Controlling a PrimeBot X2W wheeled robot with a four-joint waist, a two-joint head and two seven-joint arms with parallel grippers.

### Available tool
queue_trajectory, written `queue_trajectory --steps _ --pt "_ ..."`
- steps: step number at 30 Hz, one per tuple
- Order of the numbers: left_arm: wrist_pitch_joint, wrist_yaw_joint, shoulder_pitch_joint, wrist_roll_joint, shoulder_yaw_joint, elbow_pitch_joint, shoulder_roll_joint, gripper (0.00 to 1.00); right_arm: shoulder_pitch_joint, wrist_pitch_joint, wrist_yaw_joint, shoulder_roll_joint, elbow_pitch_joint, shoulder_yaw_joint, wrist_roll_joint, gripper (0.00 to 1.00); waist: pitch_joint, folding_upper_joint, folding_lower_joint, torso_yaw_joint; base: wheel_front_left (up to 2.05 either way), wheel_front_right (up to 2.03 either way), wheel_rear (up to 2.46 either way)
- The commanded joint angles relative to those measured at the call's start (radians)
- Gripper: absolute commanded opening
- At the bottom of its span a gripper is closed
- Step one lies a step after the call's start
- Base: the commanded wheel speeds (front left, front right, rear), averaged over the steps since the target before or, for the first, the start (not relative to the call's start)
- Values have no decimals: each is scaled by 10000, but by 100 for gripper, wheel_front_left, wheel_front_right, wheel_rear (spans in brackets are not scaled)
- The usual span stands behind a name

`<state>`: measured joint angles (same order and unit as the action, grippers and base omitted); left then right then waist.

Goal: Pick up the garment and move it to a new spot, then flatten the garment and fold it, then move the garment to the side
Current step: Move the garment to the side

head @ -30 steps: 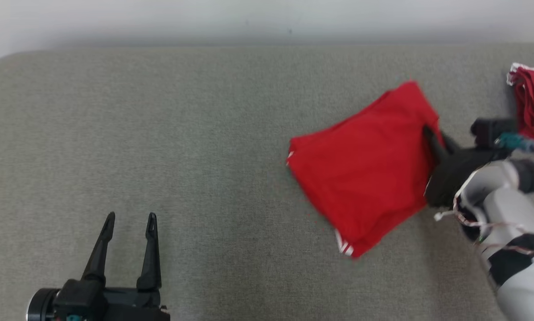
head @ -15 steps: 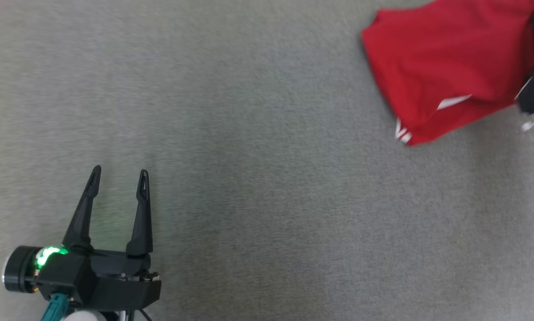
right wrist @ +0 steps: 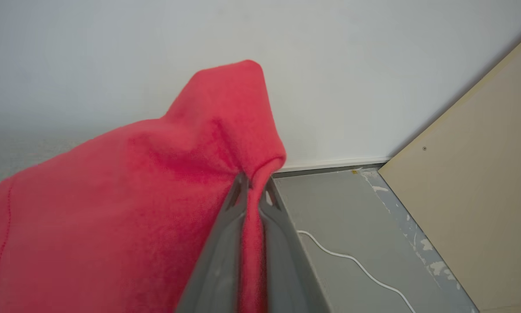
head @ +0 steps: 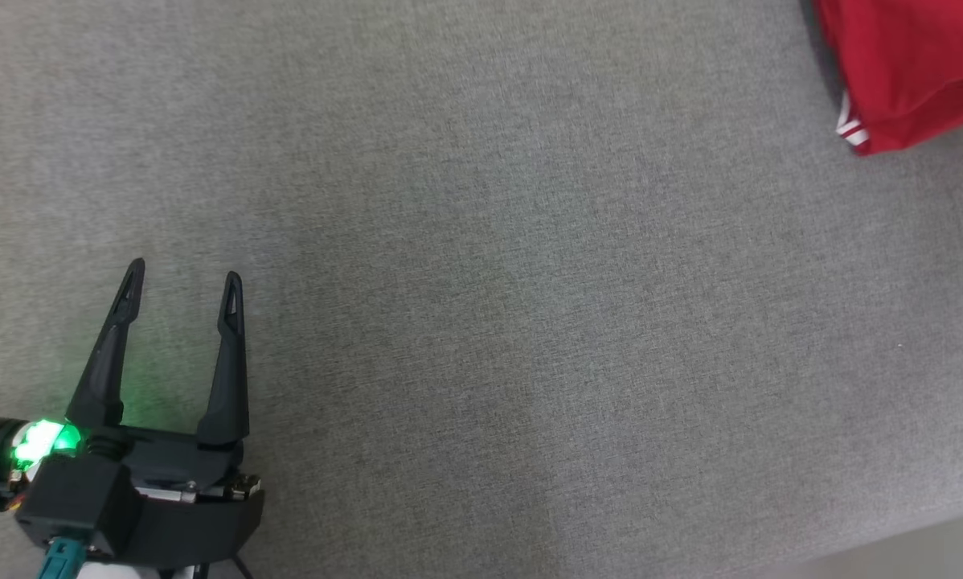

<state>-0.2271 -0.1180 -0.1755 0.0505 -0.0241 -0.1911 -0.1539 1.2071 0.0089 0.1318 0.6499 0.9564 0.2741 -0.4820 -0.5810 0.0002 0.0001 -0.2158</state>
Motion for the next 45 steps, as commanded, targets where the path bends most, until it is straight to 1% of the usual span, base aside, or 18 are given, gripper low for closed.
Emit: queue_trajectory --steps 1,7,12,13,14,15,20,24,29,35,38,45 --pt "54 32 57 -64 4 -141 -77 100 299 -71 -29 198 156 7 112 0 -286 -2 -1 -173 0 0 0" --pt "225 89 97 -82 -14 -488 -188 100 959 -297 -29 389 1240 -119 381 0 -589 -2 -1 -185 0 0 0" --pt "273 122 140 -63 33 -581 -255 100 1277 -483 -29 209 1903 -248 555 0 -732 -2 -1 -241 0 0 0" --pt "301 134 137 -58 33 -587 -272 100 1368 -640 -29 227 2022 -271 668 13 -752 -2 -1 -247 0 0 0" --pt "326 149 128 -59 34 -589 -284 100 1427 -784 -29 210 2120 -239 803 48 -765 -2 -1 -256 0 0 0" --pt "340 168 121 -56 37 -590 -290 100 1462 -859 -29 117 2227 -208 864 100 -766 -2 -1 -269 0 0 0" --pt "232 250 184 47 95 -440 -278 100 1645 -1518 -29 -153 2375 -132 1037 100 -538 -2 -1 -283 0 0 0" --pt "69 323 267 206 115 -200 -161 100 1609 -2015 -29 -284 2250 10 1081 100 -99 -2 -1 -169 0 0 0" --pt "-199 414 508 455 181 411 34 100 1062 -2578 -29 -495 1538 255 809 100 964 -2 -1 172 0 0 0" --pt "-349 532 985 788 424 962 218 100 -110 -2734 -29 -897 139 342 388 100 2131 -2 -1 507 0 0 0" --pt "-372 535 1214 920 496 1185 301 100 -1003 -2744 -29 -1066 -896 23 278 100 2687 -2 -1 695 0 0 0" --pt "-381 543 1722 1008 559 1419 504 100 -3594 -2745 -29 -1859 -3006 -883 591 100 3735 -2 -1 1075 0 0 0"
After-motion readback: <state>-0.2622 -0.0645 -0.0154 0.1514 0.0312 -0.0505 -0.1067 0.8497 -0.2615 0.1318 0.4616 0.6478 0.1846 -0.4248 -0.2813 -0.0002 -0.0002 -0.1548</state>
